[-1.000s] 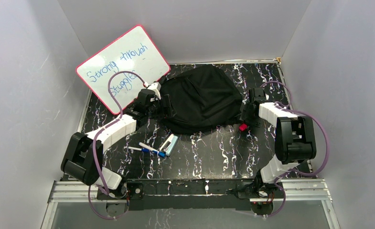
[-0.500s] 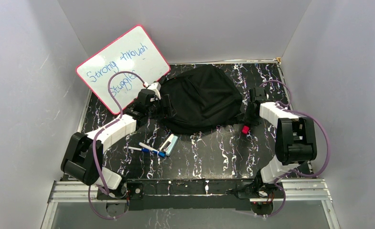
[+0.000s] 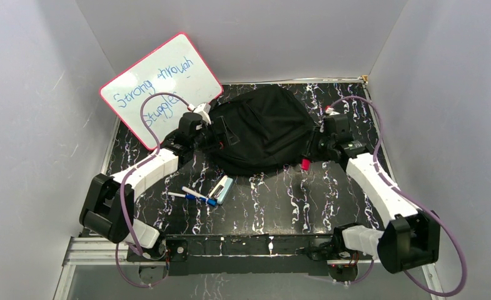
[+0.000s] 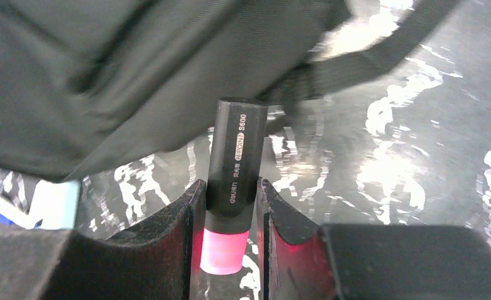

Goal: Pack the student bag
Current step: Pick up the stationery from the center of the board.

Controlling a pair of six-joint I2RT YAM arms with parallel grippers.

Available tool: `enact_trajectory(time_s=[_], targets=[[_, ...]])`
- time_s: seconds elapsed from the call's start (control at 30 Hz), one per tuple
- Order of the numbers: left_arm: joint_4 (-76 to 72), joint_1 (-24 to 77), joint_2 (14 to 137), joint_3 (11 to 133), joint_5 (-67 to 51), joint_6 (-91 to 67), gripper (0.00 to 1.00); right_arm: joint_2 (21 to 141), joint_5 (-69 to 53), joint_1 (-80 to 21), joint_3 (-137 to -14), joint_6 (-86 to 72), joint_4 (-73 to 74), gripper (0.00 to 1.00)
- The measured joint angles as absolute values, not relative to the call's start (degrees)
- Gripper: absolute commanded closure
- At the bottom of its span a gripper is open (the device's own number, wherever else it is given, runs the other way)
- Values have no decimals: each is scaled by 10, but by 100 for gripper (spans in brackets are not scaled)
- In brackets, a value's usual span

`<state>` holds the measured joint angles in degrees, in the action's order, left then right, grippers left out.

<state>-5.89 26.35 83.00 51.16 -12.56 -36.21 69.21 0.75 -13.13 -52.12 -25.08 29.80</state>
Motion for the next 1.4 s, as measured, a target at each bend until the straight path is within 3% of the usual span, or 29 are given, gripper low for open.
enact_trajectory(time_s=[0.27,0.57,1.4], targets=[[-131,263,814,517,-159,-477,7,655,6,-278,-539,-235,242,80],[-179,263,808,517,-183,-563,20,709,-13,-386,-545,-162,117,78],[-223,272,829,517,-241,-586,52,784,-72,-408,-608,-144,15,79]])
